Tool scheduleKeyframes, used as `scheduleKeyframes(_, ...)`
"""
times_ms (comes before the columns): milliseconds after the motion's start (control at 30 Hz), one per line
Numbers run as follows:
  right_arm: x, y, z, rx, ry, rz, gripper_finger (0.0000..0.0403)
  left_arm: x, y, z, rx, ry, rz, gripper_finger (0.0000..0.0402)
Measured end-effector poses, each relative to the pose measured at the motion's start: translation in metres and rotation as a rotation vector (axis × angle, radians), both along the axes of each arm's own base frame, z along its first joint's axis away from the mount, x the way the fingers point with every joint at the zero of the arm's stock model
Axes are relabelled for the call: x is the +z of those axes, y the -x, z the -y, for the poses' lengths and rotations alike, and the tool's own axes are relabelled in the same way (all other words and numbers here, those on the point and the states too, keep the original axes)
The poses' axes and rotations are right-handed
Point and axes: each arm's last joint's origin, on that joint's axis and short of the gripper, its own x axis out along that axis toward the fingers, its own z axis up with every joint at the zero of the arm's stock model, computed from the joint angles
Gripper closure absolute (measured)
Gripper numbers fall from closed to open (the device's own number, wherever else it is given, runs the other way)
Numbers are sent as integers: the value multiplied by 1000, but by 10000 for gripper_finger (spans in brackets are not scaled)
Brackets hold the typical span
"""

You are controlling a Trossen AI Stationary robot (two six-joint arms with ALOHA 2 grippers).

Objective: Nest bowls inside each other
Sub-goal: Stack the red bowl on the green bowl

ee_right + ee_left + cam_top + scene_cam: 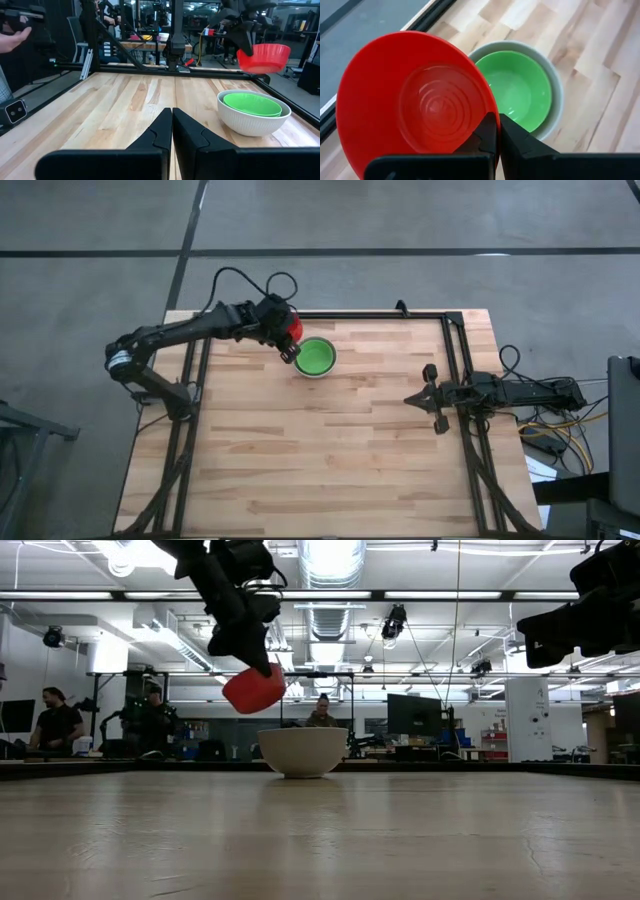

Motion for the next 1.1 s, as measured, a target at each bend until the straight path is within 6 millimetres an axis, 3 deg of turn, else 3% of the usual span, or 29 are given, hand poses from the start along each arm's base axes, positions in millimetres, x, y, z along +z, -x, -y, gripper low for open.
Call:
scheduleKeyframes(433,0,0,0,-1,0,0,394,-10,-23,10,-83,17,42,395)
scheduleKeyframes(1100,0,0,0,-1,0,0,394,-38,-52,9,-155,46,60,396)
